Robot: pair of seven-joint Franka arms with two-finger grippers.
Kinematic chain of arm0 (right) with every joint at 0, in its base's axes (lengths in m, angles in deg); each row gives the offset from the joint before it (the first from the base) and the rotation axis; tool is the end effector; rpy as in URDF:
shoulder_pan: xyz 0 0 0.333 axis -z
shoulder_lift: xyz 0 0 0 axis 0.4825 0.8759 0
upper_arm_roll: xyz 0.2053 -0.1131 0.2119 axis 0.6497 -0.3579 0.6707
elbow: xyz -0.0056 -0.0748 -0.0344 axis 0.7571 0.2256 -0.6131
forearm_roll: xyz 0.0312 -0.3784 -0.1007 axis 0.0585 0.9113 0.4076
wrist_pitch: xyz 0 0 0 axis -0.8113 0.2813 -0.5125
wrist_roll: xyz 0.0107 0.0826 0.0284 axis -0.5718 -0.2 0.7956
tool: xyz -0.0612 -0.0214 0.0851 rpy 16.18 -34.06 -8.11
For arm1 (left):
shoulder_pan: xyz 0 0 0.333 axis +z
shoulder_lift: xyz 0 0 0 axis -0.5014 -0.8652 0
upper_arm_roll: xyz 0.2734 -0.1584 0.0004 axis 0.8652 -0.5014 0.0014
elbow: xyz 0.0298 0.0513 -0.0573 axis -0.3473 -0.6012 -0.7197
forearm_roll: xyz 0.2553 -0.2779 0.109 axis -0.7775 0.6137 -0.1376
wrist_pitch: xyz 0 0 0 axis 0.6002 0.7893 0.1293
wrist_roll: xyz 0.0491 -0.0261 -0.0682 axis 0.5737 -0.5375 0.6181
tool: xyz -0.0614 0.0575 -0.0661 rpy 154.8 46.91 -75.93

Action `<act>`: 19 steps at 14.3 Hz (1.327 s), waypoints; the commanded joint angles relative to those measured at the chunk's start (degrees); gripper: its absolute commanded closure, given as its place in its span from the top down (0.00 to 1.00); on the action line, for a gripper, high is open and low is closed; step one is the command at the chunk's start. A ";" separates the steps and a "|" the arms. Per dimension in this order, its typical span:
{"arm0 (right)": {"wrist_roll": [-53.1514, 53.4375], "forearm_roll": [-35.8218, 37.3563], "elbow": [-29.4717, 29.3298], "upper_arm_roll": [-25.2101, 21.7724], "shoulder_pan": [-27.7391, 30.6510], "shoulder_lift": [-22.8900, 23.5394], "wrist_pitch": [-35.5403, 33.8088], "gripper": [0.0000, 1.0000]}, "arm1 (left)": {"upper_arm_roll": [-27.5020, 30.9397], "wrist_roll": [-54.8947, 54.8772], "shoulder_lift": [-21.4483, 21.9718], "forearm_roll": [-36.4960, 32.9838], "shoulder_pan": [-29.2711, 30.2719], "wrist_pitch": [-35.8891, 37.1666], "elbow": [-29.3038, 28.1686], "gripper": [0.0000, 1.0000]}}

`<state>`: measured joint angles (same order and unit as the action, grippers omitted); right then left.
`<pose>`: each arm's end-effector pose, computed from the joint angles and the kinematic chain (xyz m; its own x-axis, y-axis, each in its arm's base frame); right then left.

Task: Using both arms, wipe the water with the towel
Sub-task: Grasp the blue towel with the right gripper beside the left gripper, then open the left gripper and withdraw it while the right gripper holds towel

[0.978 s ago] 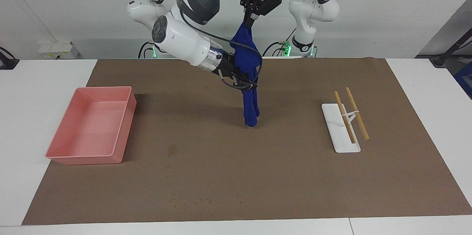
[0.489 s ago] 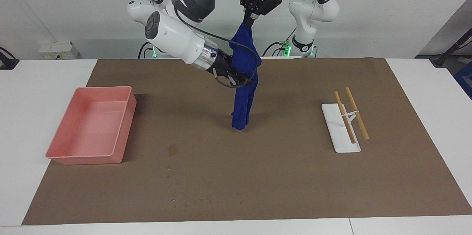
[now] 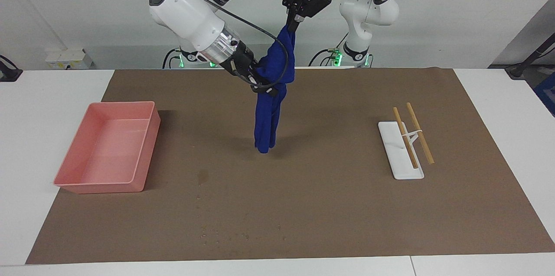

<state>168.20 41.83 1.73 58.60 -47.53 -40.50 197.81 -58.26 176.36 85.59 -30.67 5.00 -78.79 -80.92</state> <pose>0.5736 0.2619 0.5944 0.2586 -0.7882 -0.5584 -0.9624 -0.1605 -0.2191 0.4636 -0.3569 0.7931 -0.2010 0.8017 -0.5629 0.9076 0.3686 0.2009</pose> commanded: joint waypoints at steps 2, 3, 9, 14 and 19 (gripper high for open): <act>-1.36 5.03 0.53 0.49 0.57 -1.22 0.39 0.00 | 0.46 -4.43 2.74 -0.70 0.04 1.18 -1.75 1.00; -2.15 6.26 0.53 0.49 0.57 -1.40 0.31 0.00 | 0.81 -6.81 3.80 -0.61 0.13 2.58 -3.67 1.00; -17.22 12.68 2.80 0.57 6.01 -1.23 0.75 0.00 | 1.42 -23.77 13.54 0.71 9.51 5.41 -21.40 1.00; -36.41 23.19 4.22 0.66 9.71 1.93 0.13 0.00 | 1.69 -47.04 23.04 5.37 22.52 1.45 -39.79 1.00; -51.09 29.81 -3.07 0.66 13.32 11.59 3.88 0.00 | 2.39 -69.37 23.23 5.37 27.89 -3.37 -50.78 1.00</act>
<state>122.30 69.43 2.56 58.42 -35.94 -33.53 199.55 -55.50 114.55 106.93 -26.36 30.46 -77.96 -125.45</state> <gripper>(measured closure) 0.947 0.000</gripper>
